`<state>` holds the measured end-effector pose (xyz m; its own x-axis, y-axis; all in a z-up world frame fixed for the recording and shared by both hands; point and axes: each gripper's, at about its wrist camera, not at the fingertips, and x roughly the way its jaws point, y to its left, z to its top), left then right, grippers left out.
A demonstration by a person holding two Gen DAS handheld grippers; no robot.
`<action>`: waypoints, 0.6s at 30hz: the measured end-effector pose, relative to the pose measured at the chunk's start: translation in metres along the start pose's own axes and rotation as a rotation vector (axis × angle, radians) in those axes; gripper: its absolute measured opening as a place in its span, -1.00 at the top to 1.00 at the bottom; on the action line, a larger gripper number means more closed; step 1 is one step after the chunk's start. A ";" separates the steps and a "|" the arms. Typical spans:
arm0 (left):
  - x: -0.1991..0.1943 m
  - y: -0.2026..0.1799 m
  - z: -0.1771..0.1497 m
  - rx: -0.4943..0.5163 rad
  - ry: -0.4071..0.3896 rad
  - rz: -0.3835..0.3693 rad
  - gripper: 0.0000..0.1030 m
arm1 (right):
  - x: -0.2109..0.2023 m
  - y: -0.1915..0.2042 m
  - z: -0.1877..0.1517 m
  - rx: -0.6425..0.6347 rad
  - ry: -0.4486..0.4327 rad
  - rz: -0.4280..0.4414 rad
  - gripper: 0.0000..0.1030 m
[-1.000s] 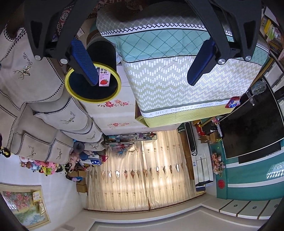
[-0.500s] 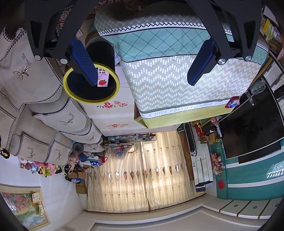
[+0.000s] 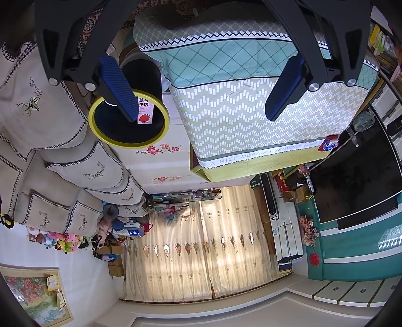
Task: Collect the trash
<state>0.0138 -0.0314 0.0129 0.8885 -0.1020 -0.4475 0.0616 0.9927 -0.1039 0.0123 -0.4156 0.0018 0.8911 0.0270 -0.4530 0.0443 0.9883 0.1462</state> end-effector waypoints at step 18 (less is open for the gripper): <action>0.003 0.000 -0.004 -0.003 0.007 -0.001 -0.91 | 0.002 0.003 -0.001 -0.003 0.009 0.006 -0.86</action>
<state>0.0144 -0.0315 0.0086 0.8851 -0.1036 -0.4538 0.0611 0.9923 -0.1073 0.0133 -0.4128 0.0001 0.8874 0.0345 -0.4597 0.0372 0.9886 0.1460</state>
